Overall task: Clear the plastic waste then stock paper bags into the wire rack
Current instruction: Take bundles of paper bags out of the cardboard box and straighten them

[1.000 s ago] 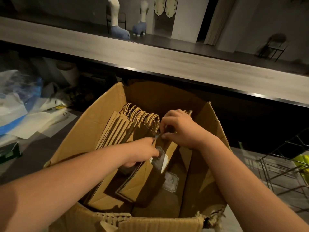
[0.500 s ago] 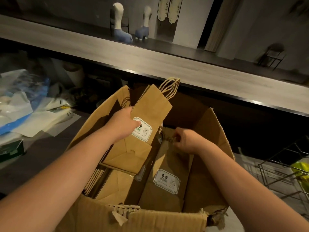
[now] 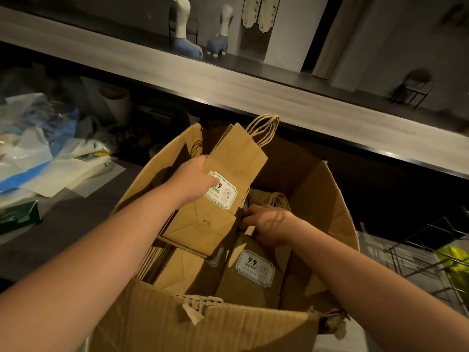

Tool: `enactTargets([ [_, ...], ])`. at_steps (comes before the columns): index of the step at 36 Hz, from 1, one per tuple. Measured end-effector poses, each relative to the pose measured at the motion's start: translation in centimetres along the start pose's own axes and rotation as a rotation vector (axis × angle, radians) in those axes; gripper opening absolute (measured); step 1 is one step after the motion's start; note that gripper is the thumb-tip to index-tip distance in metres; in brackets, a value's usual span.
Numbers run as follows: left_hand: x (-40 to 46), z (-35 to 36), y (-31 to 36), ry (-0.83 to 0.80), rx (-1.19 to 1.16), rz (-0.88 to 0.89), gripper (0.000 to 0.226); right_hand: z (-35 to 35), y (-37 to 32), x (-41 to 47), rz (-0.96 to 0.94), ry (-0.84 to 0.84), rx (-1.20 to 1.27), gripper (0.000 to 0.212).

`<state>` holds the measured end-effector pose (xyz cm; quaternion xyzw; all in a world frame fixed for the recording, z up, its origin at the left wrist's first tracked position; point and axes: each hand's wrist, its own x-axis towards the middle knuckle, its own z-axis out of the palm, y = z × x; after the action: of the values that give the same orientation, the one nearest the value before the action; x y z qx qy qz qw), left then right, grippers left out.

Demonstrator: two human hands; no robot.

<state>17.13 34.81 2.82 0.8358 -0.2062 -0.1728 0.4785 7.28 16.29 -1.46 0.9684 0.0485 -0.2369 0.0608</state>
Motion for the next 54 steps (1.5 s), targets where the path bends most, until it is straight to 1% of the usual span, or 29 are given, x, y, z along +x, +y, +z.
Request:
enactTargets([
  [4,-0.1,0.1,0.1,-0.003,0.014,0.017,0.027,0.0,-0.3,-0.1,0.021,0.024,-0.034,0.056],
  [8,-0.1,0.2,0.1,0.0,0.04,0.017,0.038,0.3,-0.5,0.0,0.017,0.026,-0.076,0.057],
  [13,0.0,0.1,-0.1,-0.006,0.053,0.024,0.025,0.2,-0.5,0.0,0.02,0.043,-0.089,0.057],
  [19,0.1,0.1,-0.3,0.003,0.095,0.037,0.021,-0.1,-0.5,-0.1,-0.01,0.055,-0.091,0.054],
  [23,0.1,0.1,-0.3,0.006,0.097,0.033,0.021,-0.1,-0.9,-0.1,-0.049,0.054,-0.081,0.05],
  [28,0.1,0.2,-0.4,0.008,0.104,0.027,0.024,-0.4,-0.9,-0.3,-0.038,0.031,-0.078,0.054],
  [32,0.2,0.2,-0.4,0.005,0.103,0.023,0.021,-0.2,-1.0,-0.4,-0.055,0.028,-0.103,0.059],
  [36,0.2,0.2,-0.4,0.001,0.099,0.021,0.024,-0.1,-1.1,-0.4,-0.065,0.033,-0.116,0.059],
  [42,0.3,0.2,-0.5,0.0,0.099,0.026,0.023,-0.1,-1.1,-0.4,-0.071,0.071,-0.118,0.053],
  [45,0.2,0.2,-0.5,-0.007,0.094,0.025,0.024,-0.2,-1.0,-0.6,-0.071,0.101,-0.109,0.048],
  [48,0.2,0.2,-0.5,-0.007,0.098,0.025,0.025,-0.6,-0.9,-0.9,-0.083,0.17,-0.059,0.036],
  [51,0.3,0.2,-0.5,-0.009,0.1,0.026,0.026,-1.1,-0.8,-1.0,-0.081,0.239,-0.062,0.033],
  [54,0.2,0.2,-0.5,-0.019,0.101,0.024,0.025,-1.5,-0.6,-1.3,-0.066,0.207,-0.125,0.03],
])
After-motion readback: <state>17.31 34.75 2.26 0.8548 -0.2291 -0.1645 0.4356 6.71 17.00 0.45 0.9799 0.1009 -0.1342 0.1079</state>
